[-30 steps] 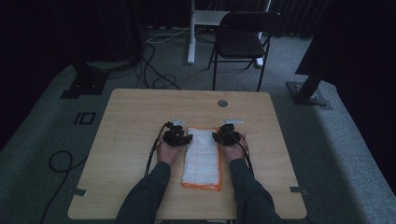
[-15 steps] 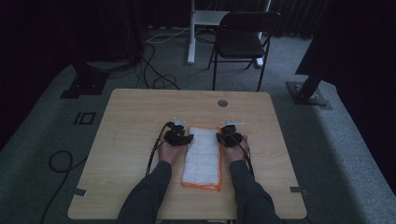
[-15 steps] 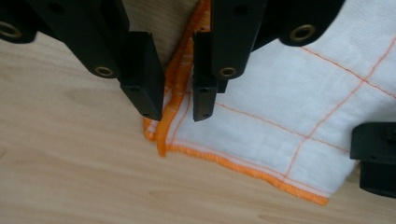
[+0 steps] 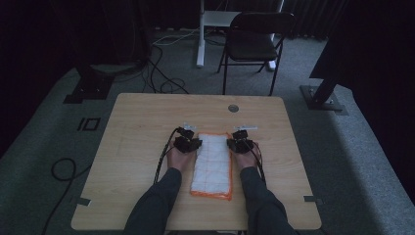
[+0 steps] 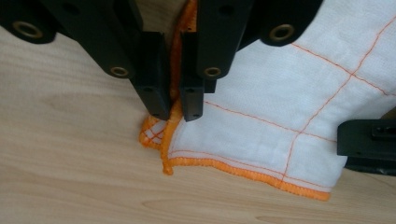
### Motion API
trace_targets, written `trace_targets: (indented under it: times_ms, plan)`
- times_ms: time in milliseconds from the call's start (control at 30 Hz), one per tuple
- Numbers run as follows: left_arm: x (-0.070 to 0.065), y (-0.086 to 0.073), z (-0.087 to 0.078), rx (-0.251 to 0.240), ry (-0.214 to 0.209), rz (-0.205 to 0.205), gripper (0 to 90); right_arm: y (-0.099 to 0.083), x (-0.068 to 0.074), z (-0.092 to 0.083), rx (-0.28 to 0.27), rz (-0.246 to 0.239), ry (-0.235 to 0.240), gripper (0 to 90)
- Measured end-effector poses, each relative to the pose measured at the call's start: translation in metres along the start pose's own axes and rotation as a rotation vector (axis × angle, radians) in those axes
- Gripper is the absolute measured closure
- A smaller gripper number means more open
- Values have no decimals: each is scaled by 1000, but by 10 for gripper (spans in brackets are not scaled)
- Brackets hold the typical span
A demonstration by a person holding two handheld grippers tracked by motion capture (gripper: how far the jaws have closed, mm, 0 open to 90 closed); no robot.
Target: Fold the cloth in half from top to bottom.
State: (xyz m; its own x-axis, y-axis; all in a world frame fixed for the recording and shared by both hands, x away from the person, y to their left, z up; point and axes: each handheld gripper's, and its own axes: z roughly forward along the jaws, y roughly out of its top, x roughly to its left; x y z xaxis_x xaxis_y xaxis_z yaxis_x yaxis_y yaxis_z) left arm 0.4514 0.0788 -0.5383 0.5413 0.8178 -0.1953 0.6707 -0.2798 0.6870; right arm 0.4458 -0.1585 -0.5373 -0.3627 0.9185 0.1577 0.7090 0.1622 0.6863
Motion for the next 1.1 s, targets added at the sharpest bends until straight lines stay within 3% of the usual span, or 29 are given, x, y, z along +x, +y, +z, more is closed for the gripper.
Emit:
trace_targets:
  times_ms: [100,367,533,667,1100]
  plan:
    - [2,1,0,8,-16,3,856,0,4,1,-18,-58,-26,852]
    - [1,5,-5,-11,0,16,875,3,6,-8,-77,-62,-15,854]
    - [0,12,-18,-74,-1,14,877,10,7,-18,-124,-75,-4,853]
    - [1,14,-23,-88,-3,16,878,13,10,-23,-148,-90,5,852]
    - [-5,14,-37,-107,-19,51,877,8,11,-32,-158,-108,27,849]
